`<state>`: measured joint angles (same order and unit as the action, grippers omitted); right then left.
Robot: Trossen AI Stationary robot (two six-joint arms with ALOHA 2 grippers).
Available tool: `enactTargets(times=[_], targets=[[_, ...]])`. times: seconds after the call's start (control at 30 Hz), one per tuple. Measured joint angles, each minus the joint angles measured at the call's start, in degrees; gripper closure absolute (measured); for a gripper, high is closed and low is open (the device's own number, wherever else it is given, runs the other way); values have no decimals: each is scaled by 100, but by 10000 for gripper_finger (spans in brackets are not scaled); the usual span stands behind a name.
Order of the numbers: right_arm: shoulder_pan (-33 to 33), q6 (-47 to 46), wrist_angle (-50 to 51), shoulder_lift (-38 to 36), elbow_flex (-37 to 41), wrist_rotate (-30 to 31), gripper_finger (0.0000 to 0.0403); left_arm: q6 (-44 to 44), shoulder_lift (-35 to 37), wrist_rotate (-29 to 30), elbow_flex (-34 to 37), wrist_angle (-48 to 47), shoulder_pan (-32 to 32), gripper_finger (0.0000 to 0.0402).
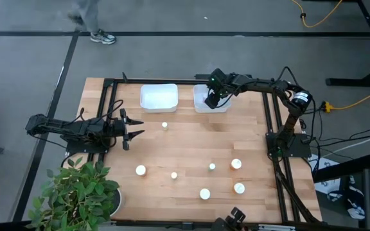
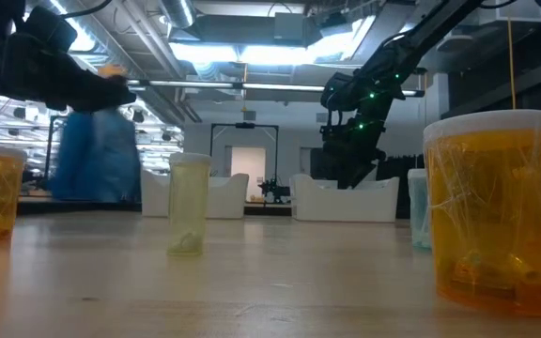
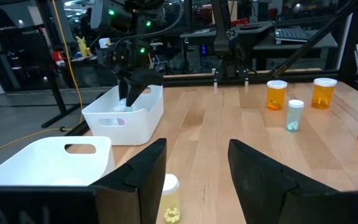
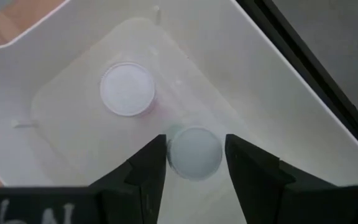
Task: Pick and place medicine bottles into bin by pill shape (circle, oval)
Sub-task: Put the blue pill bottle into the right white bin, then put the yellow pill bottle into the right white bin
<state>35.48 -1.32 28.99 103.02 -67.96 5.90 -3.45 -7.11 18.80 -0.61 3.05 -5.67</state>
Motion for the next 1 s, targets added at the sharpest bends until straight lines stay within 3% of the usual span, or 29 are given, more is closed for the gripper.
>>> enactTargets(times=[0.2,0.6,1.0], targets=[[0,5,0,0,-2,-306,235,-1,0,1,0,0,0,235],[0,30,63,0,-207,-301,235,-4,0,0,1,-2,0,235],[1,33,733,0,-769,-298,235,-4,-1,1,0,0,0,235]])
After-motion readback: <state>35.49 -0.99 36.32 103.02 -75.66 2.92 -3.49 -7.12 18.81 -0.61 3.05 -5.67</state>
